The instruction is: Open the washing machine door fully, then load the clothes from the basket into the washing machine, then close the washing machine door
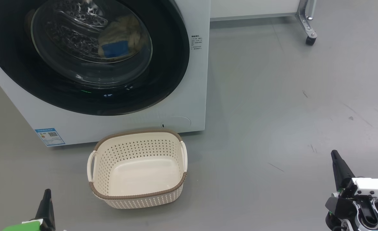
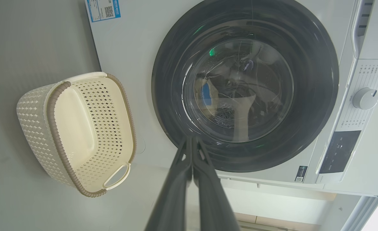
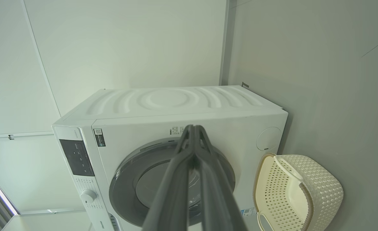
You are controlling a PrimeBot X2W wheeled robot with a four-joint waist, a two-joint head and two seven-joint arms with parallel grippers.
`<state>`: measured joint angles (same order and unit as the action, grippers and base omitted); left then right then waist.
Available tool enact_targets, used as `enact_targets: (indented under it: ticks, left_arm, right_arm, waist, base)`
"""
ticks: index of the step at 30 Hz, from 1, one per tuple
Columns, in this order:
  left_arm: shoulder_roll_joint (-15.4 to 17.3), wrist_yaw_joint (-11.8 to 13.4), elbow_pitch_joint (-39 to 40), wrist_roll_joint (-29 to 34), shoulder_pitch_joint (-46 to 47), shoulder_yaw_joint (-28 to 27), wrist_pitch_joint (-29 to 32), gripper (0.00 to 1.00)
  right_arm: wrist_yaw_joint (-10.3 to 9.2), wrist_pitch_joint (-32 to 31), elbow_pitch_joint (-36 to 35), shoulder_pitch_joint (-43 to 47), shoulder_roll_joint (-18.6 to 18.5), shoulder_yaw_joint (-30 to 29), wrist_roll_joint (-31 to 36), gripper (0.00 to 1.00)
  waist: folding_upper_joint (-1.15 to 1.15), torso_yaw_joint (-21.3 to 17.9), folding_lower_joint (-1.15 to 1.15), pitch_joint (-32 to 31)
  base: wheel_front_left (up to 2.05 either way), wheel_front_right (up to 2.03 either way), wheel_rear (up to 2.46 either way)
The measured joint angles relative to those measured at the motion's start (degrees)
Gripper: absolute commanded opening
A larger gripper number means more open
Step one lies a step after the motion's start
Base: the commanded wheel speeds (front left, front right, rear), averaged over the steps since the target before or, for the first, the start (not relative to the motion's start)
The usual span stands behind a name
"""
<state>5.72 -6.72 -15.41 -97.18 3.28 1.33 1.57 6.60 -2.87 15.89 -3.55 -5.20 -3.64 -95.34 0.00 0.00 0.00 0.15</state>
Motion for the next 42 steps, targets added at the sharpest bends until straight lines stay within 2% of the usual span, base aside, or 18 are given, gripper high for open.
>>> enact_targets:
  ticks: [42]
  left_arm:
    - [-0.05,-0.01,-0.20,0.01,0.05,-0.48,0.27,0.00]
  right_arm:
    - [0.10,-0.24,0.07,-0.15,0.21,-0.21,0.01,0.00]
  waist:
    - [0.00,0.00,0.00,-0.01]
  base:
    - [0.00,0.00,0.00]
